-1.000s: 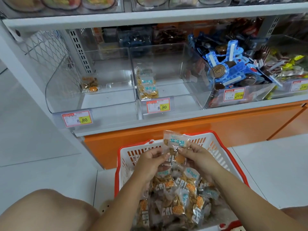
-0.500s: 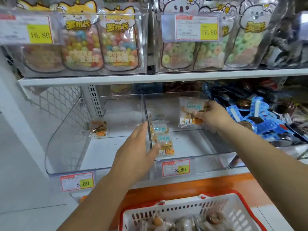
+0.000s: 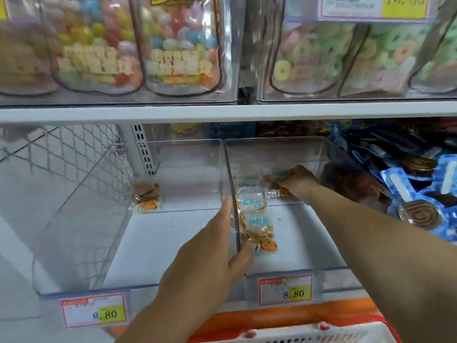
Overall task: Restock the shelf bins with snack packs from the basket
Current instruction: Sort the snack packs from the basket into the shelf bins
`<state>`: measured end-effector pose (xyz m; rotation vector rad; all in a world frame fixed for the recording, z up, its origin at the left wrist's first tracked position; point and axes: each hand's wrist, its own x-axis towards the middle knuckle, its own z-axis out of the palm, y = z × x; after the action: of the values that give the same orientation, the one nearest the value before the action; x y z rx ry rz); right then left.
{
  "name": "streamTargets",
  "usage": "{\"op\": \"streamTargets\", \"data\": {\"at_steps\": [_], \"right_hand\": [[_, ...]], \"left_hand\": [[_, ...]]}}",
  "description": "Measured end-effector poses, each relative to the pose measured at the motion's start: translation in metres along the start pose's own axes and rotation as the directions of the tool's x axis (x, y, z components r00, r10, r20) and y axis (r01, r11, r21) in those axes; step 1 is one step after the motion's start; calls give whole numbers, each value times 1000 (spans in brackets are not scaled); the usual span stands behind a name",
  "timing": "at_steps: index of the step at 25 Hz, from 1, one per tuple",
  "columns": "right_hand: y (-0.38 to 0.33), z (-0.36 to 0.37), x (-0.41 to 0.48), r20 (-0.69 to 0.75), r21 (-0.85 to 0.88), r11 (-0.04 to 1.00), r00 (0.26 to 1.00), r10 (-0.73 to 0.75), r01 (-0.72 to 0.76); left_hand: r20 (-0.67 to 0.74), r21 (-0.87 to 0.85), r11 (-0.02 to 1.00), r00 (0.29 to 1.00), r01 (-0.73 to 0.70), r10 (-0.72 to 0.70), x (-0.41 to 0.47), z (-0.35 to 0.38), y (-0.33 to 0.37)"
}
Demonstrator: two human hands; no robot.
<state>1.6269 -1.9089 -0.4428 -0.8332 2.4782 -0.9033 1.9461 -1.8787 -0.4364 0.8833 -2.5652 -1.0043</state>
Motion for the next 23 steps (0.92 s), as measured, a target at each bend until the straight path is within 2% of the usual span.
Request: {"op": "streamTargets", "data": {"at_steps": [1, 2, 6, 8, 9, 10, 11, 12, 13, 14, 15, 16, 17, 18, 19, 20, 21, 23], "right_hand": [[-1, 0, -2, -43, 10, 1000, 999, 10, -10], [-3, -2, -4, -76, 21, 999, 997, 33, -32], [-11, -29, -31, -52, -65, 997, 997, 48, -51], [-14, -51, -61, -114, -60, 995, 990, -85, 78], [-11, -61, -83, -190, 18, 983, 966, -174, 181], [-7, -69, -108, -300, 106, 945, 916, -267, 310], [0, -75, -143, -416, 195, 877, 847, -331, 439], [10, -77, -179, -509, 283, 793, 785, -352, 539], [26, -72, -210, -566, 348, 721, 747, -348, 599], [47, -63, -240, -596, 378, 695, 736, -322, 611], [72, -48, -262, -592, 391, 713, 752, -289, 582], [100, -30, -277, -557, 385, 765, 791, -253, 516], [129, -12, -290, -466, 358, 846, 860, -206, 396], [157, 4, -298, -318, 292, 925, 936, -147, 245], [185, 20, -307, -143, 174, 978, 986, -89, 114], [209, 34, -315, 15, 32, 999, 999, -43, 43], [228, 44, -322, 142, -101, 994, 990, -21, 35], [252, 56, -336, 332, -336, 936, 943, 13, 105]], "left_hand": [[-17, 27, 1000, 1000, -1, 1, -8, -8, 15], [-130, 137, 990, 991, 25, -7, -12, -9, 37], [-199, 91, 992, 978, 87, -67, -20, -5, 49], [-285, 144, 988, 959, 50, -7, -20, -6, 55], [-395, 175, 984, 914, -31, 99, -30, -2, 61], [-495, 182, 975, 844, -131, 206, -41, 0, 69], [-538, 178, 961, 797, -211, 274, -51, 6, 77], [-532, 167, 946, 783, -278, 324, -60, 15, 81], [-487, 160, 936, 800, -314, 352, -67, 29, 83], [-393, 151, 931, 845, -331, 364, -75, 47, 84], [-283, 156, 934, 891, -321, 354, -83, 65, 83], [-148, 181, 940, 937, -290, 317, -90, 85, 77], [-10, 218, 945, 968, -243, 251, -99, 105, 69], [132, 263, 947, 979, -186, 156, -107, 125, 57], [274, 296, 946, 961, -130, 47, -117, 144, 44], [384, 307, 949, 922, -69, -57, -128, 161, 30], [452, 309, 951, 881, -7, -140, -138, 176, 17], [481, 315, 946, 847, 71, -224, -158, 202, -3]]}}
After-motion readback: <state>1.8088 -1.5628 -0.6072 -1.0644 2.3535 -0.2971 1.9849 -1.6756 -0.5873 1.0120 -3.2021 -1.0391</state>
